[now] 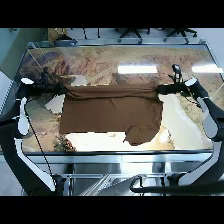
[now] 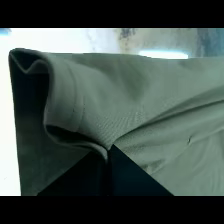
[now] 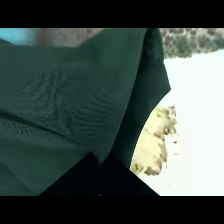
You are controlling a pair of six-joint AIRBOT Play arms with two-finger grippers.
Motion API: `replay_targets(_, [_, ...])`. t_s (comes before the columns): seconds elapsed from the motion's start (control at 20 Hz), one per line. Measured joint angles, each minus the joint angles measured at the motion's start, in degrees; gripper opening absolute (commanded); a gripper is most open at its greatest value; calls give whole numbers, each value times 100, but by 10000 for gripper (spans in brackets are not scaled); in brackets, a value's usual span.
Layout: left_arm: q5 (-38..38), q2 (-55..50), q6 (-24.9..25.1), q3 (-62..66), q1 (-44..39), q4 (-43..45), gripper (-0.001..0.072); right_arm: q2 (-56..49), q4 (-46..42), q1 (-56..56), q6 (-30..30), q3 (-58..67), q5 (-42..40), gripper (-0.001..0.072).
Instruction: Fold the shirts.
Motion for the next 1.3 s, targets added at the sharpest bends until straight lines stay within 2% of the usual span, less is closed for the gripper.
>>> replay_targets(0.2, [37, -120, 44, 35, -42, 98, 37, -201, 140, 20, 2, 0, 22, 20])
replay_targets(0.25, [39, -131, 52, 39, -63, 153, 360, -221, 153, 31, 2, 0, 22, 60])
replay_targets(0.3, [39, -131, 59, 42, -79, 214, 508, -225, 151, 37, 2, 0, 24, 236])
replay_targets(0.35, [15, -125, 15, 44, -85, 243, 508, -214, 188, 44, 2, 2, 85, 344])
replay_targets(0.4, [-50, -90, -46, 44, -79, 280, 508, -168, 142, 55, 0, 11, 129, 384])
replay_targets(0.55, [-393, 212, -343, 46, 57, 330, 508, 216, -7, -28, 61, 28, 461, 387])
replay_targets(0.7, [-1080, 704, -745, -98, 348, 662, 508, 920, -168, -289, 435, 0, 1043, 387])
replay_targets(0.85, [-1469, 1392, -940, -942, 658, 1176, 508, 1635, -321, -721, 848, -365, 1622, 387])
replay_targets(1.1, [-1082, 2356, -730, -3198, 1082, 1434, 508, 2844, -428, -1390, 1281, -1989, 2262, 389])
replay_targets(1.15, [-957, 2433, -638, -3541, 1113, 1362, 508, 3023, -420, -1434, 1309, -2317, 2312, 401])
replay_targets(1.2, [-872, 2470, -551, -3788, 1130, 1259, 507, 3182, -413, -1462, 1368, -2675, 2341, 448])
replay_targets(1.25, [-765, 2479, -442, -4030, 1141, 1139, 451, 3303, -431, -1464, 1434, -3005, 2343, 542])
replay_targets(1.3, [-717, 2474, -358, -4177, 1150, 1014, 337, 3392, -415, -1440, 1471, -3287, 2378, 542])
